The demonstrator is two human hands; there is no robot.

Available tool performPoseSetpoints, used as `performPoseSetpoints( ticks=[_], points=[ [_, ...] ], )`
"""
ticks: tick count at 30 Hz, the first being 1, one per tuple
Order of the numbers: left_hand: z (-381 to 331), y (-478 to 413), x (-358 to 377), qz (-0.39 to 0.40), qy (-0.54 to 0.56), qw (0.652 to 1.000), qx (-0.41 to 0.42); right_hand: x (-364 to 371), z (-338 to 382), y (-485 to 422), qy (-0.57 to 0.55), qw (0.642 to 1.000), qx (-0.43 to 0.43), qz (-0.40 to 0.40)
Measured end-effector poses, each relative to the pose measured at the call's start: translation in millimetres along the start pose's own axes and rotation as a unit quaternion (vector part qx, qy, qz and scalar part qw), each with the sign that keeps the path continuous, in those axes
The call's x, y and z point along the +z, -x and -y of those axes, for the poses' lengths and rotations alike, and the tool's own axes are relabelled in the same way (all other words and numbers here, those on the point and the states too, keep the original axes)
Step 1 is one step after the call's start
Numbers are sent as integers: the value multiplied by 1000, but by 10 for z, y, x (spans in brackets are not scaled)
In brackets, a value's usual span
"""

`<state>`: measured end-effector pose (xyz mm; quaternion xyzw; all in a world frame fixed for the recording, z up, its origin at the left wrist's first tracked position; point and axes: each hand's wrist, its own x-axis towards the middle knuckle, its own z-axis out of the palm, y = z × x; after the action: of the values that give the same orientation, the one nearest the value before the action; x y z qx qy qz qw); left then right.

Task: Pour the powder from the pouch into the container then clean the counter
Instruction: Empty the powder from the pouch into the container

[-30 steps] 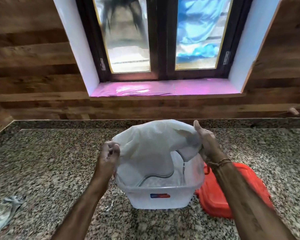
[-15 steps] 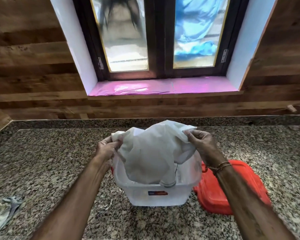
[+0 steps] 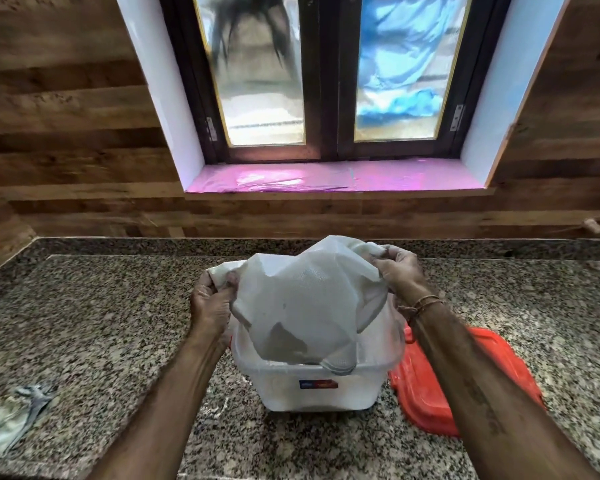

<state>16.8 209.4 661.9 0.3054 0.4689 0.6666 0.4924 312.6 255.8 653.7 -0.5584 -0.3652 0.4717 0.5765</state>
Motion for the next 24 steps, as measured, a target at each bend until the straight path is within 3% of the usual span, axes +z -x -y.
performPoseSetpoints(
  ticks=[6,12,18,22,24],
  points=[
    [21,-29,-14,-24,35,999,8,31,4,-45,-42,998,-39,-20],
    [18,-36,-120,0,9,999,41,-9,-31,-43,-100,989,-108,29],
    [-160,-60,-230,53,-142,979,134,-64,83,-44,-109,980,-140,87],
    [-226,-68,-227,31,-239,960,141,-35,48,-76,-99,982,-131,94],
    [-203,-28,-221,9,-325,934,149,-19,-40,-90,-95,982,-130,95]
  ],
)
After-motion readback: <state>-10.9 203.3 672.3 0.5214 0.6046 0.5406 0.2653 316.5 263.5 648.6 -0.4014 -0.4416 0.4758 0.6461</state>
